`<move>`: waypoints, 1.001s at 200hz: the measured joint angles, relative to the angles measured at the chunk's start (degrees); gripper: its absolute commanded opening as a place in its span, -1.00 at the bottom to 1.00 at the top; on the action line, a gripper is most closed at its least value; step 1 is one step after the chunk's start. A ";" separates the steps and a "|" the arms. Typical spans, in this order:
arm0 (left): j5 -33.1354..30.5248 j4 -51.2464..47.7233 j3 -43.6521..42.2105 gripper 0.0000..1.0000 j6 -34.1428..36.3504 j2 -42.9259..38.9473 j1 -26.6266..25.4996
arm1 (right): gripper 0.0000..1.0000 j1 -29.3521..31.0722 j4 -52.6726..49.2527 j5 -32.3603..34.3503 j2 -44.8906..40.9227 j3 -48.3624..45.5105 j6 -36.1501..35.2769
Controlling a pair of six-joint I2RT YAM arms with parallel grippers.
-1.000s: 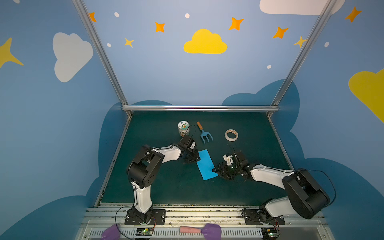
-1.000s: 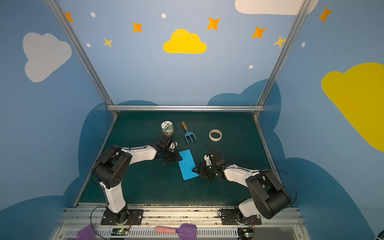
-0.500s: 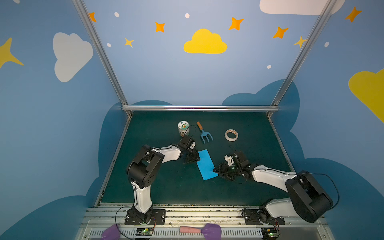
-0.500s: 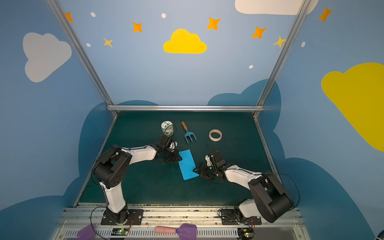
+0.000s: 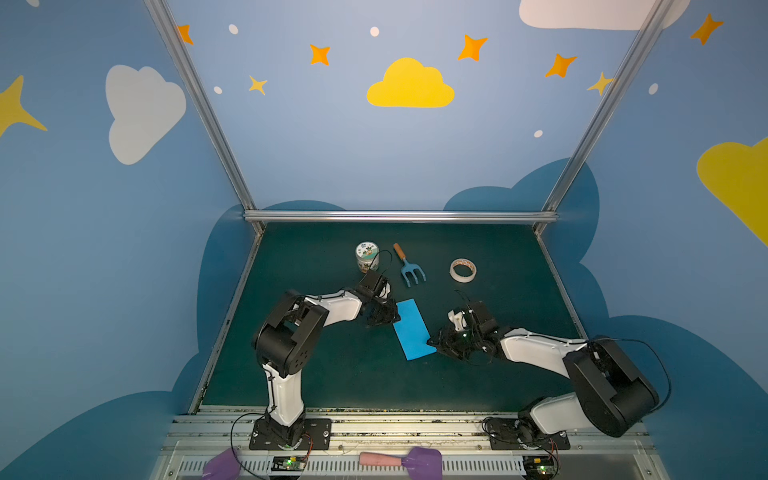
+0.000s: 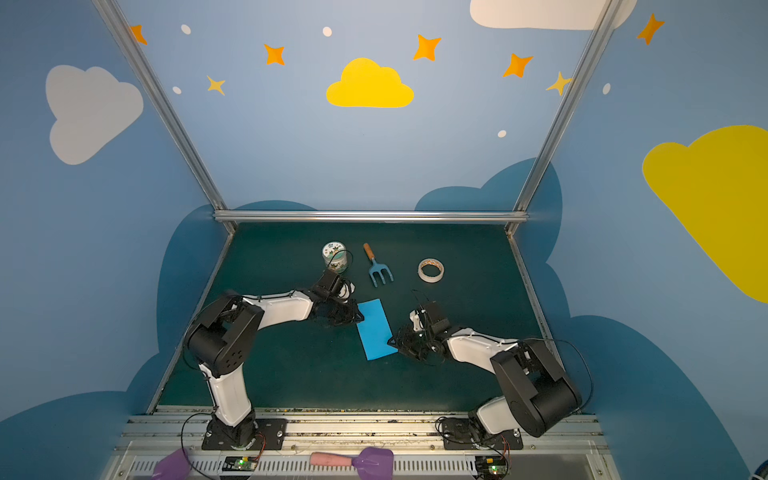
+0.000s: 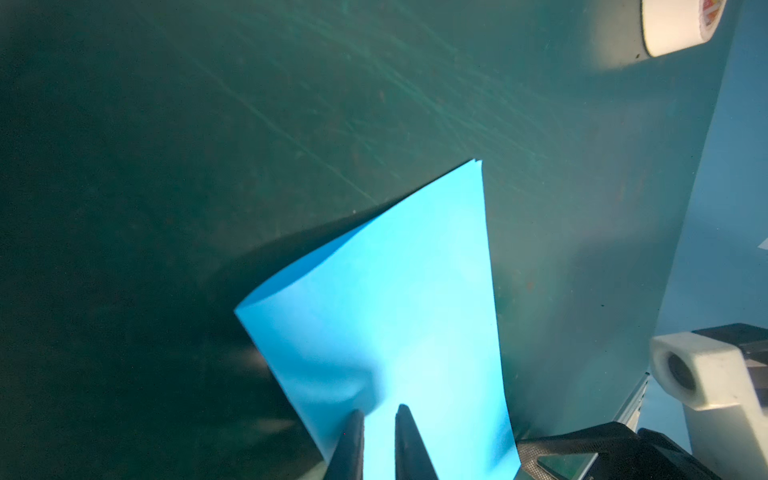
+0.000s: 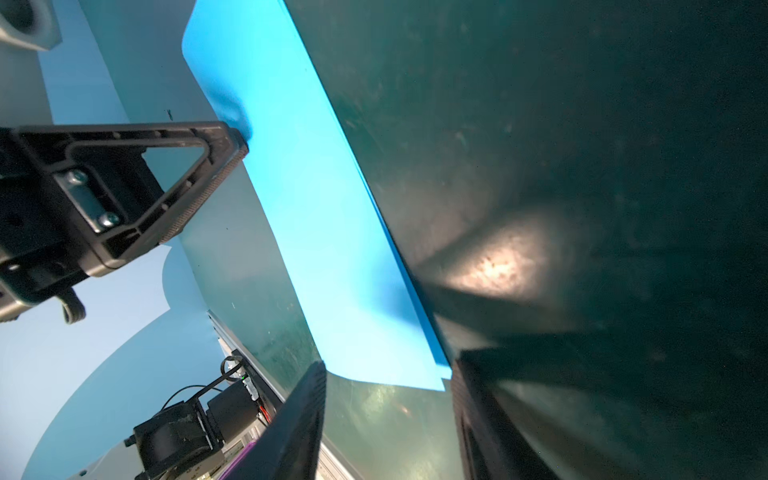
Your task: Fold a paper plane with a square sheet of paper (fold left side to right side)
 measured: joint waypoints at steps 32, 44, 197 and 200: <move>0.02 -0.02 0.00 -0.67 -0.02 0.00 0.00 | -0.21 0.00 -0.07 -0.02 0.28 0.00 0.15; 0.02 0.00 0.00 -0.66 0.00 0.00 0.00 | -0.29 0.00 -0.13 -0.02 0.44 0.00 0.13; 1.42 -3.89 6.19 -0.56 3.65 0.57 0.00 | -1.00 1.70 -2.08 1.01 -5.57 -2.21 1.07; 1.53 -3.91 6.23 -0.57 3.74 0.57 0.00 | -1.00 1.90 -2.25 1.09 -5.90 -2.25 1.22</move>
